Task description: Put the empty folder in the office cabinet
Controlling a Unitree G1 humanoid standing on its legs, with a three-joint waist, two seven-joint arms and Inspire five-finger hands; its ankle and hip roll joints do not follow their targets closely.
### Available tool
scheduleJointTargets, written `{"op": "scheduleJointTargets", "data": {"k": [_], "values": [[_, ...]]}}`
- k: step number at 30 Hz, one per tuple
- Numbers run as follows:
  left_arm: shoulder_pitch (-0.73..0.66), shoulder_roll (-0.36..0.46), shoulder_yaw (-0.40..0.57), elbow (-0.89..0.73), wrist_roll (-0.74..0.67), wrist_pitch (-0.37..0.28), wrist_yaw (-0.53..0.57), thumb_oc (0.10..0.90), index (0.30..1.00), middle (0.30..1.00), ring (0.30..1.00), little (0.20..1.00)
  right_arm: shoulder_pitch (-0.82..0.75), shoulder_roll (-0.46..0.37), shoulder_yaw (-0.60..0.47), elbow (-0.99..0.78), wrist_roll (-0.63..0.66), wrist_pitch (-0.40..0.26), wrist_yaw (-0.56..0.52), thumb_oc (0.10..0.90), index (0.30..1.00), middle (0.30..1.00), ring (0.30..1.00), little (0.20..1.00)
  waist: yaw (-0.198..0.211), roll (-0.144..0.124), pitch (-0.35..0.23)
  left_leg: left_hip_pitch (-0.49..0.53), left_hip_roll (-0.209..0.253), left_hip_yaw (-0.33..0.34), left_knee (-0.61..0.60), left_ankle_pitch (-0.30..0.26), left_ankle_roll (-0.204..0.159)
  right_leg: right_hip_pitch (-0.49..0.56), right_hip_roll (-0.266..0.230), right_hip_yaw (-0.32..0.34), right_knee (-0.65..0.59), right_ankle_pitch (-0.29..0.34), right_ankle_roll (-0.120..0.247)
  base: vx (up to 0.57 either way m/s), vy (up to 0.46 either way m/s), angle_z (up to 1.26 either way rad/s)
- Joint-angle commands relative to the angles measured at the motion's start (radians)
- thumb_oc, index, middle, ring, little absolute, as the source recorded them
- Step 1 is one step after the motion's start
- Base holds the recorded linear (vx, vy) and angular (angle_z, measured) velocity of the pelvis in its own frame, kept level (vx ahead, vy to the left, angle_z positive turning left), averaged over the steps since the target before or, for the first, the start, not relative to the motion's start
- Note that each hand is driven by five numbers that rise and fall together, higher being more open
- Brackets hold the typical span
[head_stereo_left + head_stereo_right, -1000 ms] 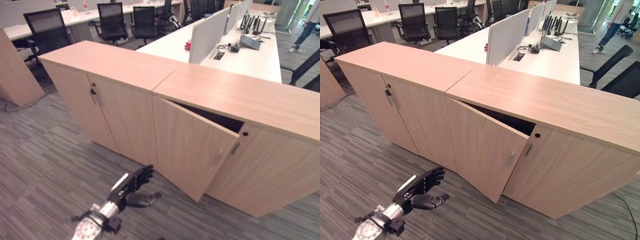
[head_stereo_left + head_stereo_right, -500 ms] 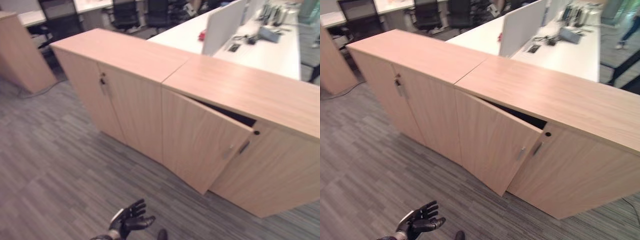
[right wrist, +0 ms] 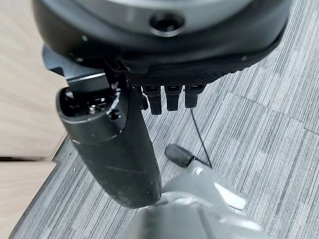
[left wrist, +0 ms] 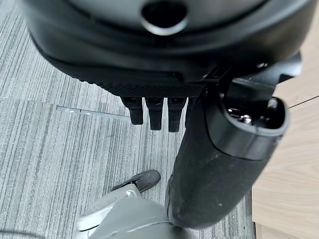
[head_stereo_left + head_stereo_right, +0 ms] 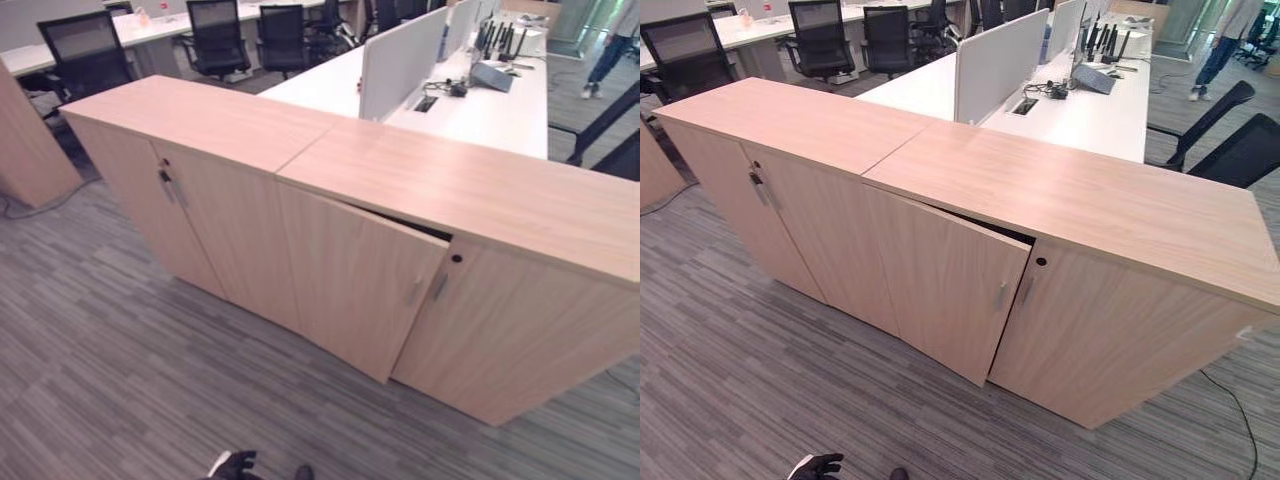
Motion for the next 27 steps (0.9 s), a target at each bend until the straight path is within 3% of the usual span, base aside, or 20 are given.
{"op": "scheduleJointTargets", "data": {"k": [1, 3, 6, 8, 9, 11, 13, 14, 15, 19, 21, 27], "values": [[-0.014, 0.014, 0.035, 0.086, -0.015, 0.002, 0.075, 0.8, 0.9, 0.9, 0.9, 0.9, -0.036, -0.044, 0.011, 0.005, 0.06, -0.036, -0.008, 0.8, 0.9, 0.9, 0.9, 0.9, 0.036, 0.023, 0.052, 0.133, 0.003, 0.044, -0.006, -0.177, -0.012, -0.045, 0.053, 0.036, 0.007, -0.045, -0.046, 0.05, -0.256, -0.29], [-0.015, -0.009, 0.076, 0.074, -0.078, -0.018, 0.116, 0.8, 0.9, 0.9, 0.9, 0.9, -0.042, -0.034, 0.008, 0.002, 0.105, -0.052, -0.019, 0.8, 0.9, 0.9, 0.9, 0.9, 0.034, 0.001, 0.064, 0.141, 0.053, 0.066, 0.052, -0.188, -0.034, -0.031, 0.097, 0.073, 0.007, -0.07, -0.076, 0.07, -0.352, -0.24], [-0.022, -0.02, 0.07, 0.047, -0.113, -0.027, 0.118, 0.8, 0.9, 0.9, 0.9, 0.9, -0.037, -0.026, 0.014, 0.007, 0.118, -0.056, -0.023, 0.8, 0.9, 0.9, 0.9, 0.9, 0.027, -0.011, 0.076, 0.125, 0.078, 0.078, 0.122, -0.2, -0.043, -0.023, 0.116, 0.085, 0.008, -0.079, -0.093, 0.03, -0.254, -0.28], [-0.039, -0.027, 0.067, 0.03, -0.181, -0.031, 0.089, 0.8, 0.9, 0.9, 0.9, 0.9, -0.037, -0.023, 0.025, 0.008, 0.124, -0.053, -0.02, 0.8, 0.9, 0.9, 0.9, 0.9, 0.019, -0.024, 0.09, 0.104, 0.1, 0.085, 0.221, -0.211, -0.044, -0.018, 0.134, 0.107, 0.02, -0.091, -0.11, 0.01, -0.269, -0.21], [-0.055, -0.032, 0.063, 0.024, -0.229, -0.026, 0.06, 0.8, 0.9, 0.9, 0.9, 0.9, -0.04, -0.022, 0.041, 0.002, 0.122, -0.05, -0.014, 0.8, 0.9, 0.9, 0.9, 0.9, 0.015, -0.032, 0.105, 0.077, 0.118, 0.085, 0.327, -0.196, -0.036, -0.008, 0.155, 0.134, 0.024, -0.097, -0.126, 0.0, -0.26, -0.34], [-0.062, -0.033, 0.061, 0.022, -0.239, -0.027, 0.056, 0.8, 0.9, 0.9, 0.9, 0.9, -0.043, -0.024, 0.047, 0.0, 0.118, -0.048, -0.011, 0.8, 0.9, 0.9, 0.9, 0.9, 0.016, -0.033, 0.109, 0.061, 0.124, 0.077, 0.37, -0.184, -0.031, -0.007, 0.162, 0.143, 0.022, -0.099, -0.13, -0.03, -0.128, -0.6], [-0.083, -0.049, 0.038, -0.016, -0.342, -0.035, 0.007, 0.8, 0.9, 0.9, 0.9, 0.9, -0.048, -0.04, 0.058, -0.004, 0.099, -0.043, -0.011, 0.8, 0.9, 0.9, 0.9, 0.9, 0.027, -0.039, 0.119, -0.029, 0.065, -0.015, 0.396, -0.177, -0.004, -0.024, 0.164, 0.17, 0.027, -0.101, -0.13, -0.09, -0.078, -0.54], [-0.083, -0.049, 0.038, -0.016, -0.342, -0.035, 0.007, 0.8, 0.9, 0.9, 0.9, 0.9, -0.048, -0.04, 0.058, -0.004, 0.099, -0.043, -0.011, 0.8, 0.9, 0.9, 0.9, 0.9, 0.026, -0.039, 0.118, -0.029, 0.065, -0.016, 0.396, -0.177, -0.004, -0.025, 0.163, 0.17, 0.027, -0.101, -0.13, -0.03, -0.049, -0.36], [-0.082, -0.058, 0.015, -0.059, -0.384, -0.039, -0.034, 0.8, 0.9, 0.9, 0.9, 0.9, -0.05, -0.047, 0.057, 0.0, 0.086, -0.039, -0.01, 0.8, 0.9, 0.9, 0.9, 0.9, 0.037, -0.041, 0.127, -0.061, -0.006, -0.081, 0.357, -0.217, 0.009, -0.029, 0.162, 0.201, 0.041, -0.099, -0.123, 0.01, -0.002, -0.35], [-0.095, -0.058, -0.038, -0.106, -0.346, -0.051, -0.033, 0.8, 0.9, 0.9, 0.9, 0.9, -0.066, -0.042, 0.071, -0.005, 0.073, -0.042, -0.011, 0.8, 0.9, 0.9, 0.9, 0.9, 0.037, -0.029, 0.128, -0.052, -0.079, -0.158, 0.284, -0.206, 0.01, -0.041, 0.179, 0.258, 0.045, -0.087, -0.115, 0.02, 0.014, -0.63], [-0.096, -0.061, -0.05, -0.109, -0.34, -0.052, -0.035, 0.8, 0.9, 0.9, 0.9, 0.9, -0.066, -0.042, 0.074, -0.009, 0.073, -0.042, -0.011, 0.8, 0.9, 0.9, 0.9, 0.9, 0.035, -0.027, 0.13, -0.063, -0.087, -0.161, 0.291, -0.201, 0.009, -0.041, 0.18, 0.265, 0.043, -0.084, -0.114, 0.02, 0.031, -0.62], [-0.076, -0.078, -0.042, -0.023, -0.304, -0.042, -0.049, 0.8, 0.9, 0.9, 0.9, 0.9, -0.059, -0.034, 0.062, -0.021, 0.09, -0.05, -0.012, 0.8, 0.9, 0.9, 0.9, 0.9, 0.013, 0.003, 0.096, 0.033, -0.076, -0.124, 0.113, -0.169, 0.029, -0.043, 0.185, 0.291, 0.007, -0.059, -0.098, 0.04, 0.062, -0.34]]}}
